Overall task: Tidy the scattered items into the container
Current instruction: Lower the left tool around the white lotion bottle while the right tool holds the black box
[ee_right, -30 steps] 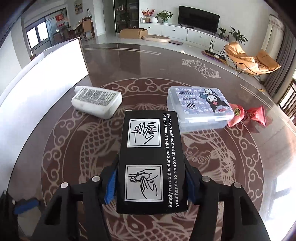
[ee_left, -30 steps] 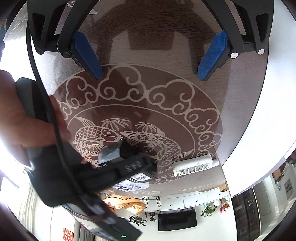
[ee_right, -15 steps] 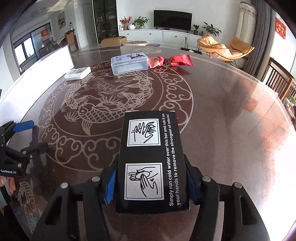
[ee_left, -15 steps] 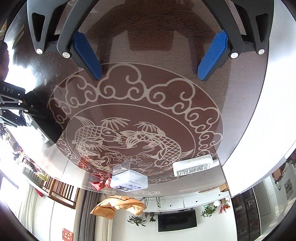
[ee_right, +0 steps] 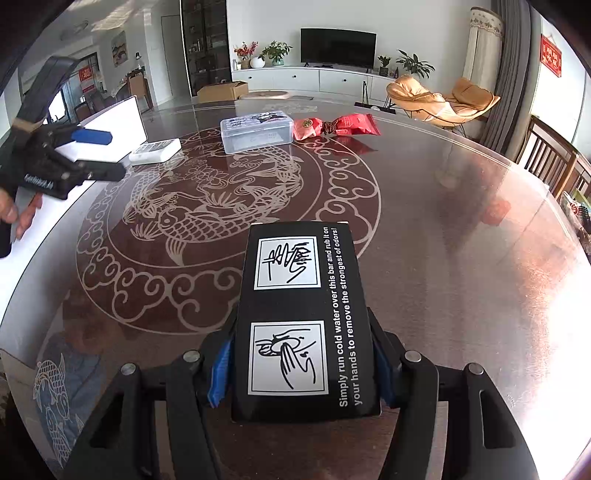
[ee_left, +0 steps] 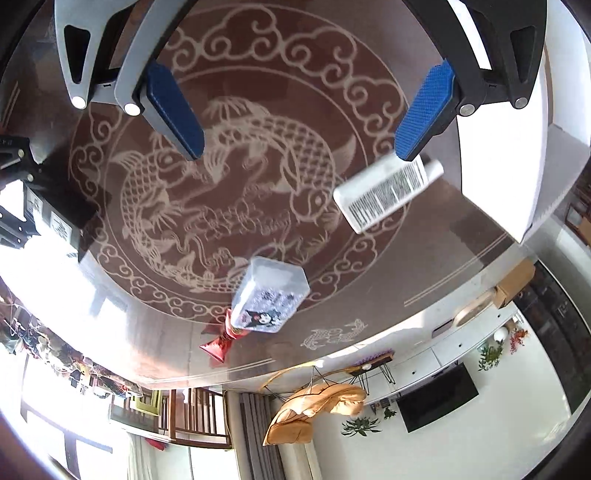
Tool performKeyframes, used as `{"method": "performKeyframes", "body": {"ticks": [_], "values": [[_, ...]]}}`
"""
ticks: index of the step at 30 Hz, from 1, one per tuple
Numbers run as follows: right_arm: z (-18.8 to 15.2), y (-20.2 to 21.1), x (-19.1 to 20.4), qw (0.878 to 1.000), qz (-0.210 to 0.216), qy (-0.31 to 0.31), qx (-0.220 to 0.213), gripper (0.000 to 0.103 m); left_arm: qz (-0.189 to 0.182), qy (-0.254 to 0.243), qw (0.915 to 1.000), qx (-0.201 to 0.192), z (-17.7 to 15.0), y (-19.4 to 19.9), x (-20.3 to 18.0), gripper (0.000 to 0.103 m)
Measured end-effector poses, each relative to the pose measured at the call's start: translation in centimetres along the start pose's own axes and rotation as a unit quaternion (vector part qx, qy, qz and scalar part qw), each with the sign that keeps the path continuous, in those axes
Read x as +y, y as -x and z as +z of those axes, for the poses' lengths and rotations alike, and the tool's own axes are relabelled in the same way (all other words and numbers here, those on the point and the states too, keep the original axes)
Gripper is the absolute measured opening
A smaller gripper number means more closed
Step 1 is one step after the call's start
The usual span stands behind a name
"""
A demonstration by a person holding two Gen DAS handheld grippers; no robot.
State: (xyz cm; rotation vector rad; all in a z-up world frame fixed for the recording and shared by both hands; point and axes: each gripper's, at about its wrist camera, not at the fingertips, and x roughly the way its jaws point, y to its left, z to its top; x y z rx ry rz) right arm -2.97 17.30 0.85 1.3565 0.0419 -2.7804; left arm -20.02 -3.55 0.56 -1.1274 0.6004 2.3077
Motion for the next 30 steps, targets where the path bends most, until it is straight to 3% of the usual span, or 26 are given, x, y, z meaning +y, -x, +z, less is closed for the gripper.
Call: {"method": "performKeyframes", "body": {"ticks": [5,8,12,17,20,23,26,28,30], "values": [[0.0,0.0,0.0,1.000,0.000,0.000,0.000,0.061,-0.044,0.059,0.9973,-0.001,4.4,-4.5,4.9,0.103],[0.0,0.0,0.0,1.000,0.000,0.000,0.000,0.061,-0.038,0.043,0.9983,0.011,5.3,-7.1,5.3,0.103],[0.0,0.0,0.0,1.000,0.000,0.000,0.000,0.061,-0.048,0.014,0.9959,0.075,4.5,-9.8,4.8,0.103],[0.0,0.0,0.0,1.000,0.001,0.000,0.000,0.061,-0.153,0.029,0.9849,0.075,2.1,-7.5,2.8,0.103],[0.0,0.0,-0.1,1.000,0.000,0.000,0.000,0.061,-0.186,0.009,0.9799,0.073,0.5,-5.6,0.0,0.103],[0.0,-0.1,-0.1,1.000,0.000,0.000,0.000,0.061,-0.229,-0.003,0.9698,0.083,-0.8,-3.9,-2.4,0.103],[0.0,-0.1,-0.1,1.000,0.000,0.000,0.000,0.061,-0.204,-0.039,0.9728,0.102,-1.9,-2.8,-4.1,0.103],[0.0,-0.1,0.0,1.000,0.000,0.000,0.000,0.061,-0.173,-0.022,0.9797,0.099,-2.9,-2.3,-4.1,0.103],[0.0,-0.1,-0.1,1.000,0.000,0.000,0.000,0.061,-0.172,0.014,0.9811,0.087,-3.9,-1.6,-3.5,0.103]]}}
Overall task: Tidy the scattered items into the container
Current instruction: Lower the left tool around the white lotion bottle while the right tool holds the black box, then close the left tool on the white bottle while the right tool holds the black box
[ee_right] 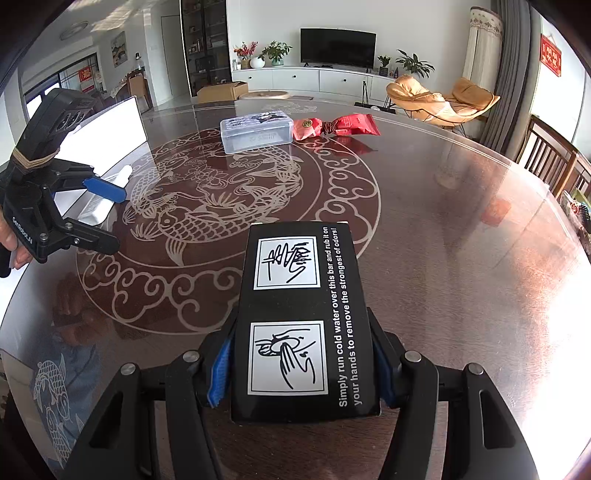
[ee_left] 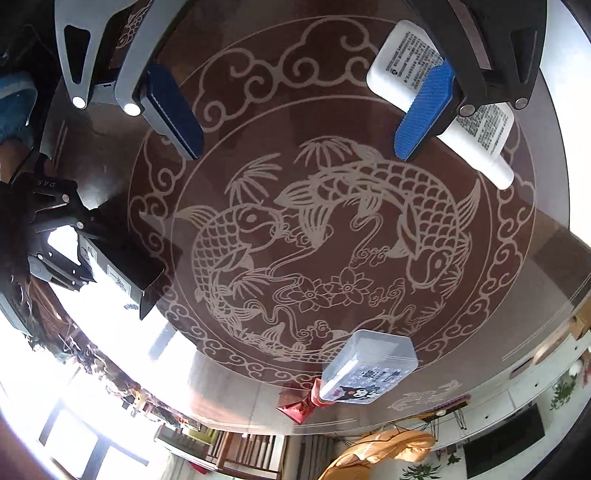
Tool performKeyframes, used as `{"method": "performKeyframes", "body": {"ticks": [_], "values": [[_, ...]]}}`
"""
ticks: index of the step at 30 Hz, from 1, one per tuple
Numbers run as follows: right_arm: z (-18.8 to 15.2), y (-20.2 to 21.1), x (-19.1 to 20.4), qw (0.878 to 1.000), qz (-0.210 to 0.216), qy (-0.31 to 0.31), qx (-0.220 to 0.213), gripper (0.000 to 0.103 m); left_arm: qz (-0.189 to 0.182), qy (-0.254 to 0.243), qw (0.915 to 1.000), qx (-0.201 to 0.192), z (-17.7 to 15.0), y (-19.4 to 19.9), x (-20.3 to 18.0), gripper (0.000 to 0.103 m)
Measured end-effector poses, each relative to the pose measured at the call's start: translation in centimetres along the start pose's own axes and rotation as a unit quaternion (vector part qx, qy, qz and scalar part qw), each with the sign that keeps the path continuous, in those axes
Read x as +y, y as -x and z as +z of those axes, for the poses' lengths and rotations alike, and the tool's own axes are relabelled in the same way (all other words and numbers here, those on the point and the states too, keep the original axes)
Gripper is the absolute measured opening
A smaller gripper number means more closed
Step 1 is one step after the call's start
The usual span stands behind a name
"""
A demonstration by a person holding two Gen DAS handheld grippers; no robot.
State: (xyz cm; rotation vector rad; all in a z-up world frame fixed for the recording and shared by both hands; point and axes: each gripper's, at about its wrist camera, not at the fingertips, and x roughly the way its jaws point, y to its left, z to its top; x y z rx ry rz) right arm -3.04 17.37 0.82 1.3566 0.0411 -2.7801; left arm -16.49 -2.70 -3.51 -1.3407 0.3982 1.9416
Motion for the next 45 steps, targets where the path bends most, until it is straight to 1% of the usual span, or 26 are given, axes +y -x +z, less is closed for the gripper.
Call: {"method": "performKeyframes", "body": {"ticks": [2,4,5,7,9,10,12,14,15,18,20,25,29,32,39,45], "values": [[0.0,0.0,0.0,1.000,0.000,0.000,0.000,0.061,0.000,0.026,0.9995,-0.015,-1.1,0.8,-0.1,0.103],[0.0,0.0,0.0,1.000,0.000,0.000,0.000,0.061,0.024,0.040,0.9981,-0.041,-1.9,2.1,-0.2,0.103],[0.0,0.0,0.0,1.000,0.000,0.000,0.000,0.061,0.037,0.046,0.9963,-0.063,-2.3,3.0,-0.5,0.103],[0.0,0.0,0.0,1.000,0.000,0.000,0.000,0.061,0.069,0.069,0.9892,-0.109,-2.5,5.0,-0.5,0.103],[0.0,0.0,0.0,1.000,0.000,0.000,0.000,0.061,0.105,0.102,0.9805,-0.131,-2.7,5.9,0.4,0.103],[0.0,0.0,0.0,1.000,0.000,0.000,0.000,0.061,0.126,0.115,0.9767,-0.130,-2.7,5.9,1.1,0.103],[0.0,0.0,0.0,1.000,0.000,0.000,0.000,0.061,0.166,0.135,0.9703,-0.112,-2.8,5.0,2.7,0.103],[0.0,0.0,0.0,1.000,0.000,0.000,0.000,0.061,0.189,0.158,0.9649,-0.090,-2.6,3.4,4.1,0.103],[0.0,0.0,0.0,1.000,0.000,0.000,0.000,0.061,0.195,0.173,0.9618,-0.084,-2.9,2.9,4.9,0.103],[0.0,0.0,0.0,1.000,0.000,0.000,0.000,0.061,0.197,0.218,0.9523,-0.080,-3.4,1.4,6.2,0.103],[0.0,0.0,0.0,1.000,0.000,0.000,0.000,0.061,0.204,0.226,0.9483,-0.091,-3.8,1.3,6.1,0.103],[0.0,0.1,0.0,1.000,0.000,0.000,0.000,0.061,0.207,0.229,0.9458,-0.101,-4.1,1.2,5.9,0.103],[0.0,0.1,0.0,1.000,-0.002,0.000,0.000,0.063,0.215,0.234,0.9413,-0.114,-4.3,1.1,5.7,0.103],[-0.1,0.0,-0.1,1.000,-0.006,-0.004,0.002,0.067,0.217,0.234,0.9409,-0.115,-4.4,1.2,5.6,0.103],[0.0,-0.1,-0.1,1.000,-0.009,-0.007,0.004,0.069,0.216,0.234,0.9409,-0.115,-4.4,1.2,5.6,0.103],[0.1,-0.3,-0.3,1.000,-0.014,-0.013,0.006,0.075,0.216,0.234,0.9409,-0.115,-4.4,1.2,5.6,0.103]]}}
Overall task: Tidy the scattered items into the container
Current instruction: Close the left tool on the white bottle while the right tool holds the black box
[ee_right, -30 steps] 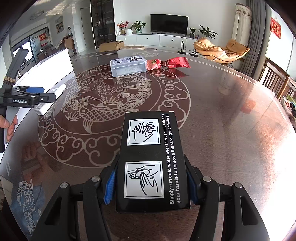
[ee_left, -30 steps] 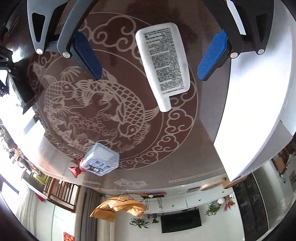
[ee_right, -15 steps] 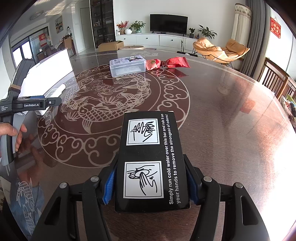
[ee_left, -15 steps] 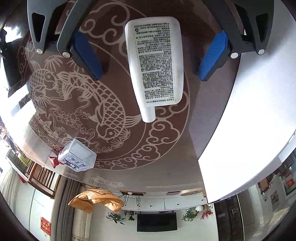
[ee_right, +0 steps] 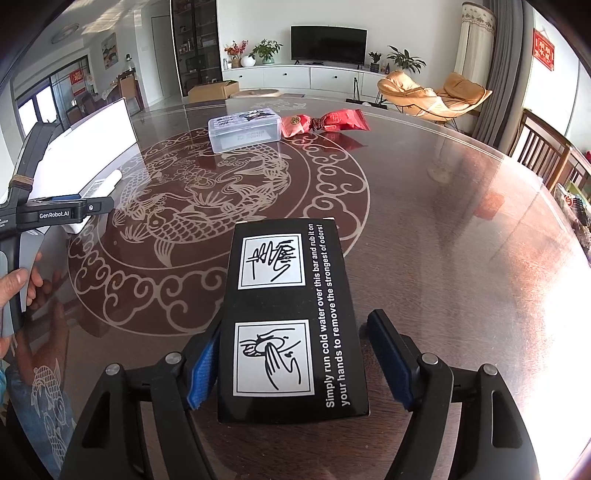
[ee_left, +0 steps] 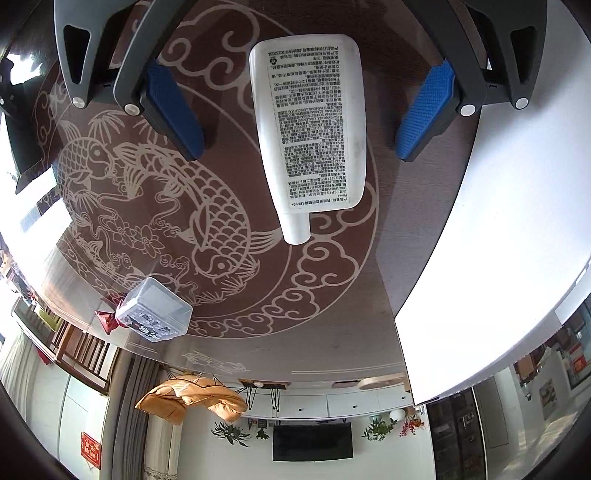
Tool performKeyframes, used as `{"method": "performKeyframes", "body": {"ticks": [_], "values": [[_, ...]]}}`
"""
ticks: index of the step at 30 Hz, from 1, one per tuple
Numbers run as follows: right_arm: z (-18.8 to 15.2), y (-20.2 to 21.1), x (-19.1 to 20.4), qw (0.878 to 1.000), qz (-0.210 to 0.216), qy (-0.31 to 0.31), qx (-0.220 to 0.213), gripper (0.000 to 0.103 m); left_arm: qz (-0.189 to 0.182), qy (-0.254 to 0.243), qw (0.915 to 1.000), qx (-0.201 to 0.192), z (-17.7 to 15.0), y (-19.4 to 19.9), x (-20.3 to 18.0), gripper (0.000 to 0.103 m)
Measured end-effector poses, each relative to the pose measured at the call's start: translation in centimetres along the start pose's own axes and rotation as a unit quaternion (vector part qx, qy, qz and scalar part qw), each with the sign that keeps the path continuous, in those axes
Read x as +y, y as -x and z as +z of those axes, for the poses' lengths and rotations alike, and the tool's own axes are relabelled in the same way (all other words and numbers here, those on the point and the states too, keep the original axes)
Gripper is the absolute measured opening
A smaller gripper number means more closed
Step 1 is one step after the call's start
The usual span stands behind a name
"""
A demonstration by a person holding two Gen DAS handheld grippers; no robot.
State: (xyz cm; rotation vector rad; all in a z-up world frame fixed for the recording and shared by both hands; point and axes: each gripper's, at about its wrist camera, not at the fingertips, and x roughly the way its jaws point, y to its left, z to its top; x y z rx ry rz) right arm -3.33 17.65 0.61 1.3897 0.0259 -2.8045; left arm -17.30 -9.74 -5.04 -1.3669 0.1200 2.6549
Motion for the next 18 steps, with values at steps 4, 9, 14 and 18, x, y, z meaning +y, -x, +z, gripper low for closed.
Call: {"method": "performKeyframes", "body": {"ticks": [4,9,14,18], "values": [[0.05,-0.13,-0.03,1.000,-0.002,-0.002,0.001,0.077,0.000,0.000,1.0000,0.000,0.01,0.03,-0.01,0.103],[0.01,-0.21,-0.07,1.000,-0.001,-0.003,0.001,0.078,0.001,0.002,1.0000,0.000,0.02,0.02,-0.02,0.103],[0.02,-0.19,-0.09,1.000,-0.002,-0.004,0.001,0.079,0.002,0.002,1.0000,0.000,0.01,0.03,-0.06,0.103],[0.00,-0.33,0.02,1.000,0.005,0.000,0.004,0.085,0.002,0.002,1.0000,0.000,0.00,0.05,-0.06,0.103]]}}
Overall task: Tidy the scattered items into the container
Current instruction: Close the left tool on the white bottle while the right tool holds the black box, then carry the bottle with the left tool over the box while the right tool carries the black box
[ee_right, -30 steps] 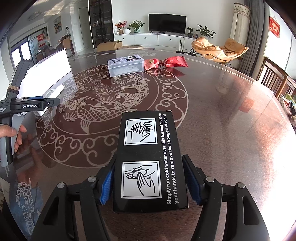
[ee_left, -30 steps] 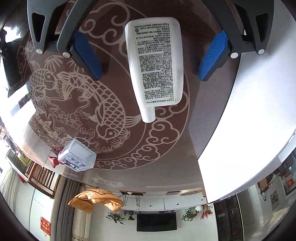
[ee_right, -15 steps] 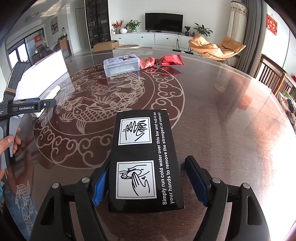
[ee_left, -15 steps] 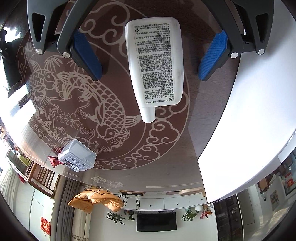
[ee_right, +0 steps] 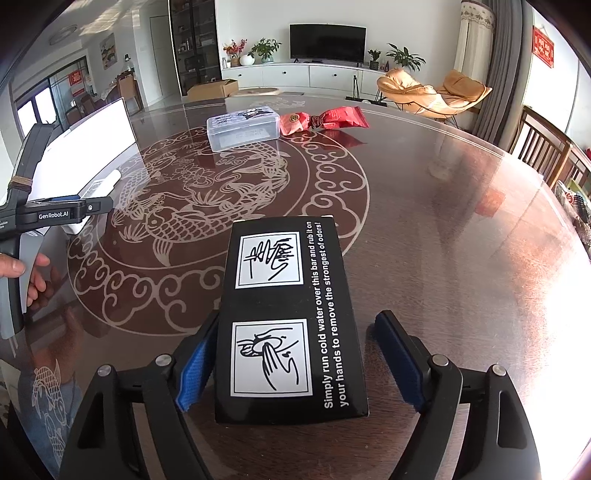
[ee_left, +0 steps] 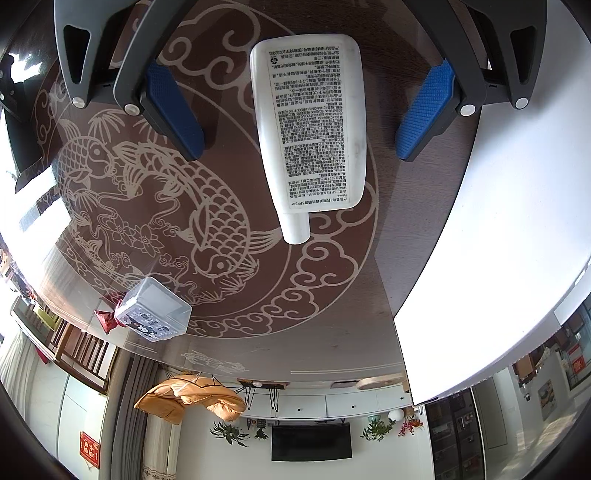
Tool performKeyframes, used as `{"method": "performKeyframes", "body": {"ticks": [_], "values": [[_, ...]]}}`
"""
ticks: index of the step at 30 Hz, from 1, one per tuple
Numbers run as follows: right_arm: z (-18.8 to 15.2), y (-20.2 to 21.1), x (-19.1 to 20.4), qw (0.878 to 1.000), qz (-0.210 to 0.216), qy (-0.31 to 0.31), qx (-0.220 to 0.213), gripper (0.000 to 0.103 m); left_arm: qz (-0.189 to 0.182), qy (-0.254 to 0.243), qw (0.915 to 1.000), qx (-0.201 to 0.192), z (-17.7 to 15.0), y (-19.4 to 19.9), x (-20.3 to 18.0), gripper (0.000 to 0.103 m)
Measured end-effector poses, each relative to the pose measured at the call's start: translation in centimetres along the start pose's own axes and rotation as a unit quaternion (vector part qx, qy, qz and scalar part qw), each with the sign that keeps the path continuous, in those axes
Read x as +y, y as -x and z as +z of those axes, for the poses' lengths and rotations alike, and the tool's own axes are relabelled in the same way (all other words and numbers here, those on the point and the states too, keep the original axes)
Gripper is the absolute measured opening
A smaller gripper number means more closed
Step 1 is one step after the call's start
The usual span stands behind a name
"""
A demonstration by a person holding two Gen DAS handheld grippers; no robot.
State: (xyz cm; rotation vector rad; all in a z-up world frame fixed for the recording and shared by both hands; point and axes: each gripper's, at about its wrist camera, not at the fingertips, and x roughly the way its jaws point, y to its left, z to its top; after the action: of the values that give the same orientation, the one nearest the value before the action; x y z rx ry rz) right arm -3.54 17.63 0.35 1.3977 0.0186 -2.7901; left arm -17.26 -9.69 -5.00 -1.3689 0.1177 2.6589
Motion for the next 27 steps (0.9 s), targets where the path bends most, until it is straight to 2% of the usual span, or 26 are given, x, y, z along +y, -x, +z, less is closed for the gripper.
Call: {"method": "performKeyframes", "body": {"ticks": [2,9,10,11,12,15,16,17,20,23,25,27], "values": [[0.0,-0.1,0.1,1.000,0.003,0.004,0.002,0.089,0.000,0.000,1.0000,0.000,0.0,0.0,0.0,0.103],[-0.1,-0.2,0.2,1.000,0.003,0.005,0.003,0.091,-0.001,-0.003,1.0000,0.001,0.0,0.1,-0.2,0.103],[-0.1,-0.2,0.2,1.000,0.004,0.004,0.003,0.091,-0.004,-0.008,0.9999,-0.008,-0.1,0.4,-0.5,0.084],[-0.1,-0.2,0.3,1.000,0.003,0.004,0.003,0.091,-0.007,-0.014,0.9996,-0.021,-0.1,0.8,-0.7,0.057],[-0.1,-0.2,0.3,1.000,0.002,0.005,0.003,0.091,-0.012,-0.019,0.9994,-0.025,-0.1,1.0,-0.9,0.052],[-0.1,-0.1,0.3,1.000,0.002,0.005,0.002,0.090,-0.022,-0.023,0.9992,-0.025,-0.4,1.6,-1.1,0.052],[-0.2,-0.1,0.3,1.000,0.004,0.006,0.001,0.087,-0.027,-0.024,0.9991,-0.023,-0.8,1.9,-1.3,0.051],[-0.2,0.1,0.4,1.000,0.006,0.009,-0.003,0.079,-0.035,-0.027,0.9988,-0.020,-1.3,2.4,-1.6,0.051],[-0.7,0.8,0.8,1.000,0.019,0.005,-0.009,0.074,-0.052,-0.046,0.9974,-0.017,-4.1,4.5,-3.7,0.051],[-1.2,1.1,1.5,1.000,0.017,0.005,-0.008,0.074,-0.041,-0.063,0.9968,-0.026,-6.8,6.3,-5.9,0.052],[-1.1,1.0,1.7,1.000,0.010,0.010,-0.006,0.075,-0.034,-0.052,0.9977,-0.025,-7.3,6.8,-6.4,0.053],[-1.0,0.9,1.8,1.000,0.007,0.011,-0.005,0.076,-0.020,-0.043,0.9986,-0.022,-7.2,6.7,-6.3,0.064]]}}
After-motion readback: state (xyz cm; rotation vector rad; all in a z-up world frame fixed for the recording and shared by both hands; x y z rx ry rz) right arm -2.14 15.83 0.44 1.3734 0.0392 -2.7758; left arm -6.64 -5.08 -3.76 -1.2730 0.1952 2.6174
